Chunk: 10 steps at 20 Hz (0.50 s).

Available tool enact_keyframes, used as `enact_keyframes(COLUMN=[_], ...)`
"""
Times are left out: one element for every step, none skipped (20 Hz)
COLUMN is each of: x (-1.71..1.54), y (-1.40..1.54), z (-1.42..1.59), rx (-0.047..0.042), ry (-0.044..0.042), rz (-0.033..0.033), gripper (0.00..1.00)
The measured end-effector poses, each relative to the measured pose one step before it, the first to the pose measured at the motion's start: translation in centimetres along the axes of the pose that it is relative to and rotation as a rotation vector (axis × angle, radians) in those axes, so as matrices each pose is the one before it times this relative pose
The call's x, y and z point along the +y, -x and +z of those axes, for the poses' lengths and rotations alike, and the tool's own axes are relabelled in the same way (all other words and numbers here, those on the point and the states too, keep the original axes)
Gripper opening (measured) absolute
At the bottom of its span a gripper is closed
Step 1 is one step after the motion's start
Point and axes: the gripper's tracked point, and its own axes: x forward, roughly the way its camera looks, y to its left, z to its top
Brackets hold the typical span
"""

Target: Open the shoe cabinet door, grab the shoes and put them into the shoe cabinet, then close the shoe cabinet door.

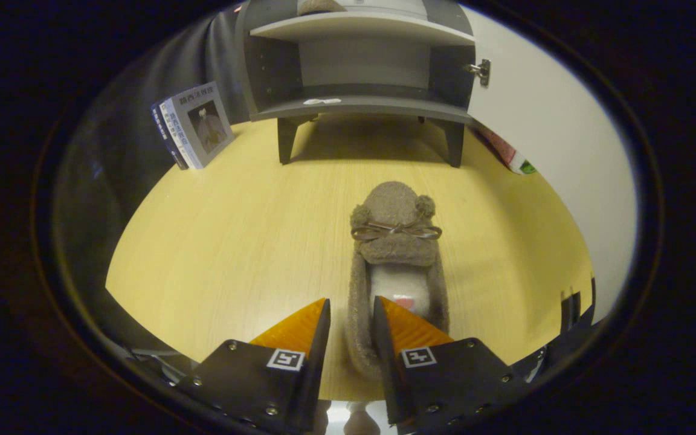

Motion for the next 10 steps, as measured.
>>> enact_keyframes(x=[-0.094,-0.158,-0.741,0.011,0.07,0.074,0.012,-0.004,0.136,-0.075], y=[-0.325,-0.027,0.215,-1.016,0.352,0.863,-0.719,0.162,-0.007,0.288], z=[-0.068,-0.151,0.726,-0.53,-0.04,0.373,-0.365,0.25,0.374,0.708], rx=[0.00334,0.00103,0.00443,-0.00013,0.00861,-0.002,0.01232,0.00359,-0.00229,-0.00765], ry=[0.01405,0.00958,0.01323,-0.00705,0.00056,-0.00641,0.00824,-0.00026,-0.00644,-0.00798], rz=[-0.01282,-0.00343,-0.03559,0.00924,0.00327,0.0025,0.00314,0.00481,0.0063,0.00198], gripper=[0.44,0.44,0.4,0.28,0.15,0.17,0.02,0.02,0.02,0.02])
